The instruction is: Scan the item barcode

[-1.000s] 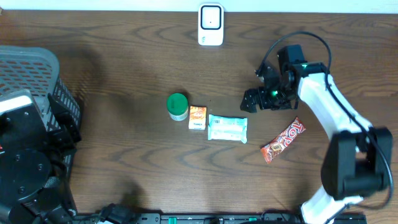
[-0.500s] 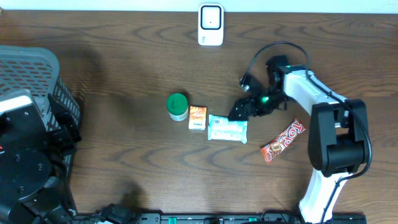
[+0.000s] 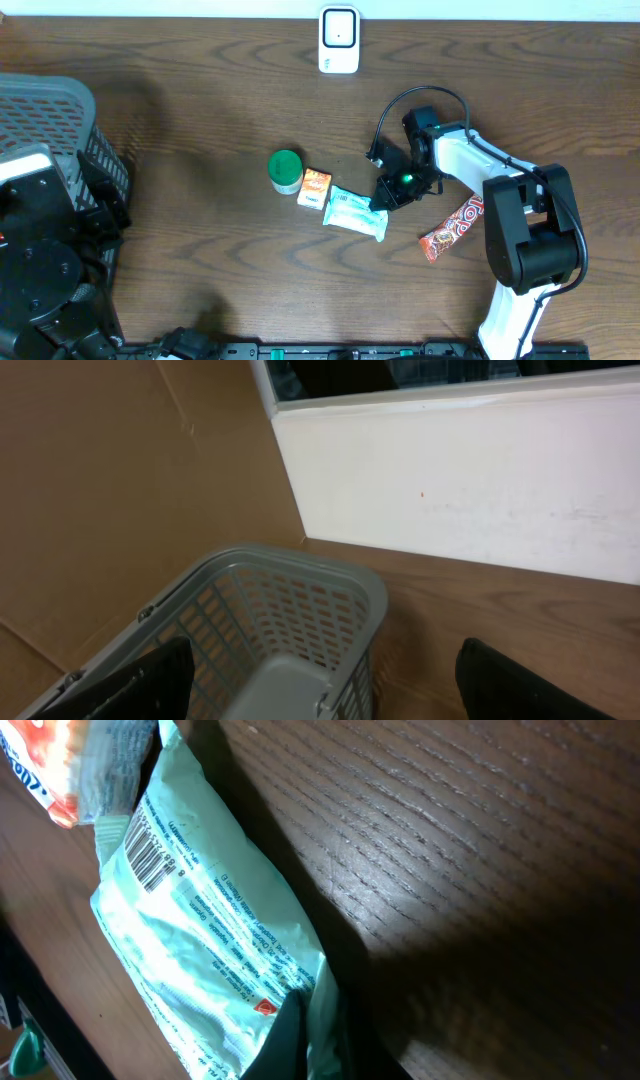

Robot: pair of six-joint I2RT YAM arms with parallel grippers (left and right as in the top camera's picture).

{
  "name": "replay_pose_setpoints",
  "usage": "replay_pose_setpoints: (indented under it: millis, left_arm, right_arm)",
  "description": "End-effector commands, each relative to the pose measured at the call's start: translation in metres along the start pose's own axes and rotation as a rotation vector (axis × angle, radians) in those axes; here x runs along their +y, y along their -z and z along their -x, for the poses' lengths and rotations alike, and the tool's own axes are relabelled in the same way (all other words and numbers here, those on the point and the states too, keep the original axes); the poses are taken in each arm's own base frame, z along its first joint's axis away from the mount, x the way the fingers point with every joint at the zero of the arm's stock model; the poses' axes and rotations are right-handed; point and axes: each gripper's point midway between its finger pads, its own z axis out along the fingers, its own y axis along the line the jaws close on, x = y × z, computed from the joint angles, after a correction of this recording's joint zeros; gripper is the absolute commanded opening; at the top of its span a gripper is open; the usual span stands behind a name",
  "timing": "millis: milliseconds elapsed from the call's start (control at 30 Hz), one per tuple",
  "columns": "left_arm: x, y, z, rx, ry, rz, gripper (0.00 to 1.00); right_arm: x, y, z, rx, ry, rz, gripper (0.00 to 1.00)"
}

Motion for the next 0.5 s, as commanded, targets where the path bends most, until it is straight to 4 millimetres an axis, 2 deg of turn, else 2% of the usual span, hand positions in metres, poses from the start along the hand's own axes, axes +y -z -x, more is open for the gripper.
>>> replay_pose_setpoints:
  millis: [0, 133, 233, 467]
  left_arm:
    - [0.001, -0.001, -0.001, 0.004, 0.004, 0.013, 0.84]
    - [0.001, -0.001, -0.001, 0.004, 0.004, 0.013, 0.84]
    - [0.001, -0.001, -0.001, 0.004, 0.004, 0.012, 0.84]
    - [0.001, -0.001, -0.001, 0.004, 0.004, 0.012, 0.84]
  right_arm:
    - [-0.033, -0.033, -0.040, 0.164, -0.070, -0.125, 0.01]
    - [0.006, -0.014, -0.014, 0.078, -0.048, 0.040, 0.01]
    - [0.042, 0.017, 0.001, 0.002, -0.015, 0.147, 0.01]
    - [0.100, 0.099, 0.014, -0.213, 0.064, 0.259, 0.02]
